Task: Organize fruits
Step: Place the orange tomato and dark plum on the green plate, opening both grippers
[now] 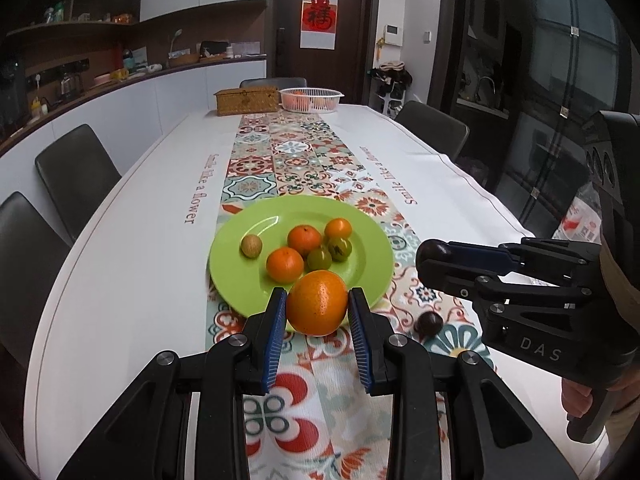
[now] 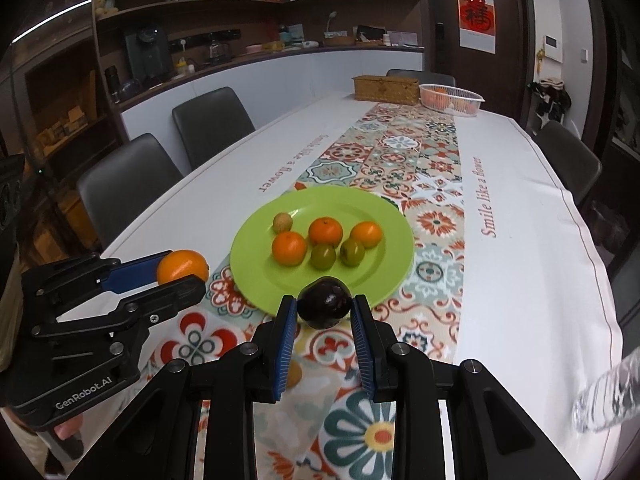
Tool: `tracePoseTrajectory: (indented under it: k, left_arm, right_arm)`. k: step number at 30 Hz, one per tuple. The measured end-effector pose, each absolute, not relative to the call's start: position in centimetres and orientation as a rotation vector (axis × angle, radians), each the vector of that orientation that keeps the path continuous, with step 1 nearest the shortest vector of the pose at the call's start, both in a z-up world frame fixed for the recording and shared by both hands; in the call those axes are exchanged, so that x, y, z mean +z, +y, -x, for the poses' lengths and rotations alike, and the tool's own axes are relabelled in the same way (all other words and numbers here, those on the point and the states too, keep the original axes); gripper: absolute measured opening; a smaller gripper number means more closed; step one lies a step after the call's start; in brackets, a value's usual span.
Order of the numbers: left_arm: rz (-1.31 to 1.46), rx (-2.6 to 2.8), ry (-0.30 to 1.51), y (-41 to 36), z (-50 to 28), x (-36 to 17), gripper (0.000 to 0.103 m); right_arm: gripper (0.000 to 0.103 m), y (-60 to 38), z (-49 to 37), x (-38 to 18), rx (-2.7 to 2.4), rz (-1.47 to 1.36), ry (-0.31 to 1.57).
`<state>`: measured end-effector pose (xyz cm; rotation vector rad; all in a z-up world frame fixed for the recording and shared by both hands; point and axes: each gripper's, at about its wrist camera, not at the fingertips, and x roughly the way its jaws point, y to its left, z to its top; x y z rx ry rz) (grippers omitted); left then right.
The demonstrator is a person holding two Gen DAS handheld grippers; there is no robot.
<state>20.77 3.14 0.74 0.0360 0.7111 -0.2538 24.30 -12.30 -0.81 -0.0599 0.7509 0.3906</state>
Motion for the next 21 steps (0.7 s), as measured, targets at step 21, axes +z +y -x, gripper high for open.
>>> tracePoseTrajectory:
  k: [21]
  left_arm:
    - [0.015, -0.284, 0.789, 3.5, -27.5, -3.9, 0.031]
  right_arm:
    - [0.029, -11.0, -32.0, -4.8, 0.433, 0.100, 0.848]
